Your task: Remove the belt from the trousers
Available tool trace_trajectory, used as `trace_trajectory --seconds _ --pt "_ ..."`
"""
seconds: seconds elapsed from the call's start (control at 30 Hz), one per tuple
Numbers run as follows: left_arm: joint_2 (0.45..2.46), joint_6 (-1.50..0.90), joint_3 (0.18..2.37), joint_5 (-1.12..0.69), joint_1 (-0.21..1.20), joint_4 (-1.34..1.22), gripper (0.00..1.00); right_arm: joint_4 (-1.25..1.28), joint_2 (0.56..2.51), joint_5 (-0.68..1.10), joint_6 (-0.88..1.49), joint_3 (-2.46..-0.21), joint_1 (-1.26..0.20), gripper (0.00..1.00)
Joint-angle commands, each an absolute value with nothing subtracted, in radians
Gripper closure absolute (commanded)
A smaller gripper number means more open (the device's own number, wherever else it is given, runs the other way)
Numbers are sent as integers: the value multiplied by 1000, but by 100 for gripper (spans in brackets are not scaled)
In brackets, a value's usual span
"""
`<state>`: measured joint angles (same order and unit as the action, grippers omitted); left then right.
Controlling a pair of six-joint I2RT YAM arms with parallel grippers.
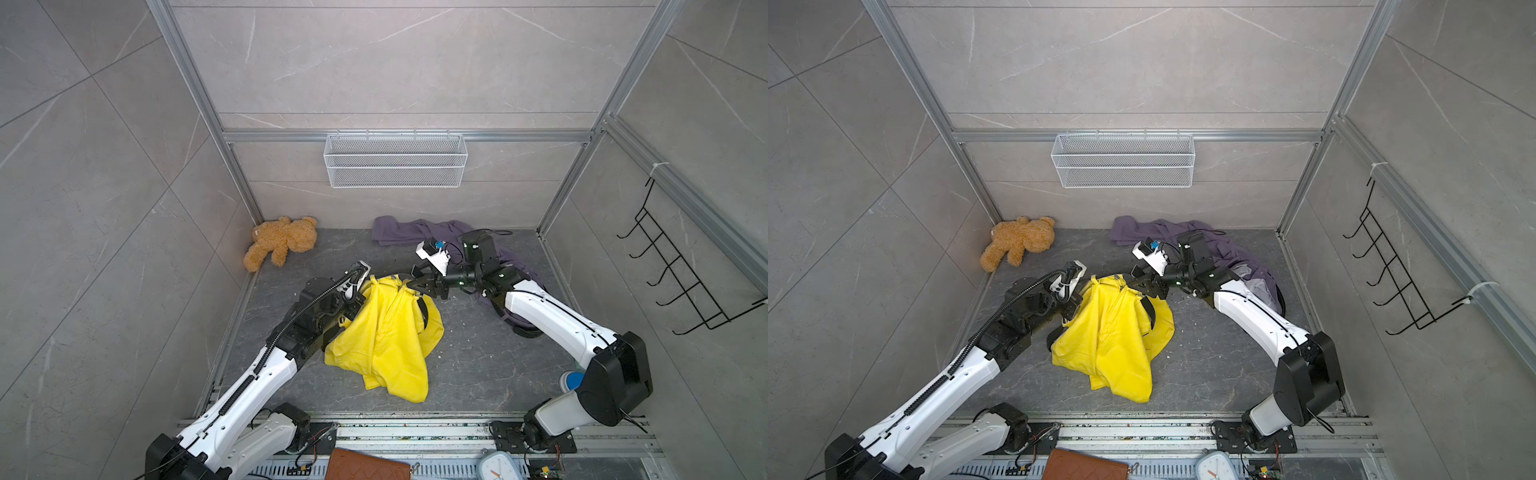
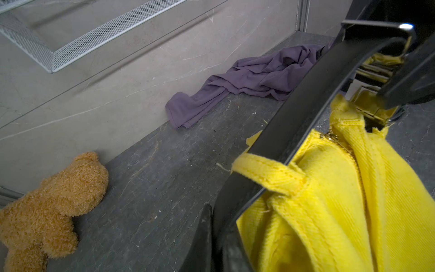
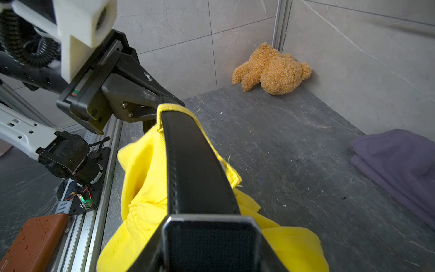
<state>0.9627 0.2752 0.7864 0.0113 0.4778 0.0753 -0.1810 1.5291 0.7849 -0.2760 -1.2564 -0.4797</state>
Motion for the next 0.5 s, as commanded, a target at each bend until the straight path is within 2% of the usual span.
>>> trace_trajectory --seconds 0.0,0.47 --pt "898 139 767 229 365 95 100 -163 1467 707 -214 -1239 -391 86" --pt "824 -12 683 238 264 56 100 -110 1451 710 -162 -1199 -359 89"
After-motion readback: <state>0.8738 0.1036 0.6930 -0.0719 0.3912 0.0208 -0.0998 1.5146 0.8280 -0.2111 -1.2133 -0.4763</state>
